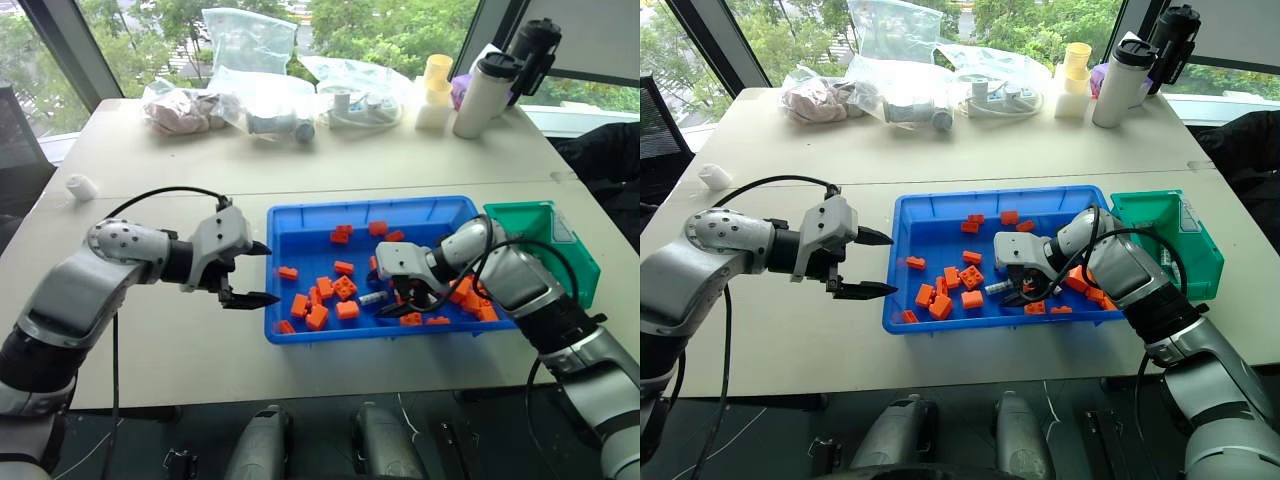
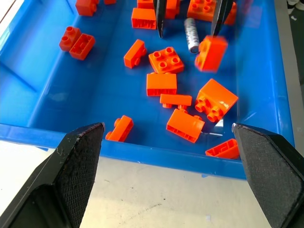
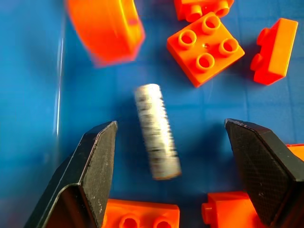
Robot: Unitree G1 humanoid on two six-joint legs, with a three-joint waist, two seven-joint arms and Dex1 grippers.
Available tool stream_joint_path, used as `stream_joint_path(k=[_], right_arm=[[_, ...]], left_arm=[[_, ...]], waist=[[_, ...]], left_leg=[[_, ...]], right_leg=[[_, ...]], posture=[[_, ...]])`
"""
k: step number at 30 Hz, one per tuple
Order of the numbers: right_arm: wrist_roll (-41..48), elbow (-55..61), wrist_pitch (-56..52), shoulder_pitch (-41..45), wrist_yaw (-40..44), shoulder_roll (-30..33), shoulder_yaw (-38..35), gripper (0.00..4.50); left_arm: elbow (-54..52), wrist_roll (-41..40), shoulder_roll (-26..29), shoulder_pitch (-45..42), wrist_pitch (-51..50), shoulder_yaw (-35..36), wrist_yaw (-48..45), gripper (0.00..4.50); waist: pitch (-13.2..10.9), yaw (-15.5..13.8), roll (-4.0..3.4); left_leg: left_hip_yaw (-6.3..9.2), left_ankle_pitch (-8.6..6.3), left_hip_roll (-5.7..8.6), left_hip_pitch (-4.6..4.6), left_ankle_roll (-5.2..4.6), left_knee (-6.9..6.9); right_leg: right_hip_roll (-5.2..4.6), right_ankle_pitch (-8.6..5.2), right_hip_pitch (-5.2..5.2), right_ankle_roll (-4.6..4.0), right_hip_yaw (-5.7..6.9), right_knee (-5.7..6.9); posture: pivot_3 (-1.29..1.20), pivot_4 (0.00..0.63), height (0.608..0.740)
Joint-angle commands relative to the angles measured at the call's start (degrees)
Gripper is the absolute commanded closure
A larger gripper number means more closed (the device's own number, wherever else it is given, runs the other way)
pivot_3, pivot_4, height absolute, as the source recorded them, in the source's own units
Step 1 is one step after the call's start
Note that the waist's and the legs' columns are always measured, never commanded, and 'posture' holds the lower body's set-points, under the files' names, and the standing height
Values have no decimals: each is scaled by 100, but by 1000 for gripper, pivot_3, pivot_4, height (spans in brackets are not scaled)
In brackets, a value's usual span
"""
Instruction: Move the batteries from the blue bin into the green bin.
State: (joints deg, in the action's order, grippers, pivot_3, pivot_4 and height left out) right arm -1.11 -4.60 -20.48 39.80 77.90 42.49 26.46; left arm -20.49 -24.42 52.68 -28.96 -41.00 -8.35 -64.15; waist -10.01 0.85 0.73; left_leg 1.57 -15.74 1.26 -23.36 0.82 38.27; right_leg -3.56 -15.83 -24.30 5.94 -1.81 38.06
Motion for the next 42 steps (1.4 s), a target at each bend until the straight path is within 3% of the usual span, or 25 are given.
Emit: stream_joint_path(k=[1,2,5,7,10,11,17,21,27,31,35,42], right_arm=[[-263,-93,208,-31,-5,43,109,834],[-241,-86,184,-38,8,29,91,834],[-155,-75,145,-39,8,-52,27,1611],[-139,-67,151,-42,12,-82,20,2473],[-150,-77,176,-45,-7,-134,17,4193],[-153,-93,178,-35,-29,-159,11,4473],[49,-119,5,99,-346,-256,-430,4475],[652,393,-933,215,-713,15,-1578,4475],[1360,1013,-2567,-119,-2015,385,-3850,4475],[884,1288,-3037,-1408,-2939,802,-4794,4475],[931,1544,-3236,-2102,-3442,812,-5217,4475],[1022,1303,-3473,-2257,-4245,639,-5681,4475]], left_arm=[[-156,-50,-15,-21,10,107,34,0],[-157,-51,-20,-20,10,101,40,0],[-141,-39,-46,-29,20,80,56,0],[-130,-29,-56,-36,27,73,61,0],[-130,-21,-58,-35,28,71,61,0],[-131,-18,-57,-34,26,71,60,0],[-180,-64,-23,-24,-34,131,53,0],[-305,-456,-152,-88,-253,489,134,0],[315,-663,-1162,-934,-131,526,605,0],[1041,-382,-1868,-1461,331,119,584,0],[1451,-197,-2163,-1637,650,-83,441,0],[1766,-25,-2231,-1738,885,-144,249,0]], waist=[[0,-1,0],[0,0,0],[0,-1,0],[0,-1,0],[0,-1,0],[0,-1,0],[0,0,0],[-5,-24,-4],[-3,-130,-1],[3,-201,6],[2,-93,-2],[7,33,-10]], left_leg=[[0,0,0,0,0,0],[0,0,0,0,0,0],[0,0,0,0,0,0],[0,0,0,0,0,0],[0,0,0,0,0,0],[1,0,0,0,0,0],[1,0,0,0,0,0],[1,0,1,-5,0,0],[6,0,4,-8,0,2],[7,0,12,-8,0,2],[-7,-1,16,-8,-2,0],[-19,0,-4,10,-2,-5]], right_leg=[[0,0,1,0,0,0],[0,0,1,0,0,0],[0,0,1,0,0,0],[0,0,1,0,0,0],[0,0,1,0,0,0],[0,0,1,0,0,0],[0,0,0,0,0,0],[-2,0,-3,0,0,0],[-8,0,0,0,3,-2],[-11,0,6,0,5,-6],[-13,1,1,1,-7,-6],[13,1,-5,1,-34,12]], posture=[[0,150,740],[0,150,740],[0,150,740],[0,150,740],[0,150,740],[0,150,740],[0,150,740],[0,150,740],[0,150,740],[0,150,740],[0,150,740],[0,150,740]])
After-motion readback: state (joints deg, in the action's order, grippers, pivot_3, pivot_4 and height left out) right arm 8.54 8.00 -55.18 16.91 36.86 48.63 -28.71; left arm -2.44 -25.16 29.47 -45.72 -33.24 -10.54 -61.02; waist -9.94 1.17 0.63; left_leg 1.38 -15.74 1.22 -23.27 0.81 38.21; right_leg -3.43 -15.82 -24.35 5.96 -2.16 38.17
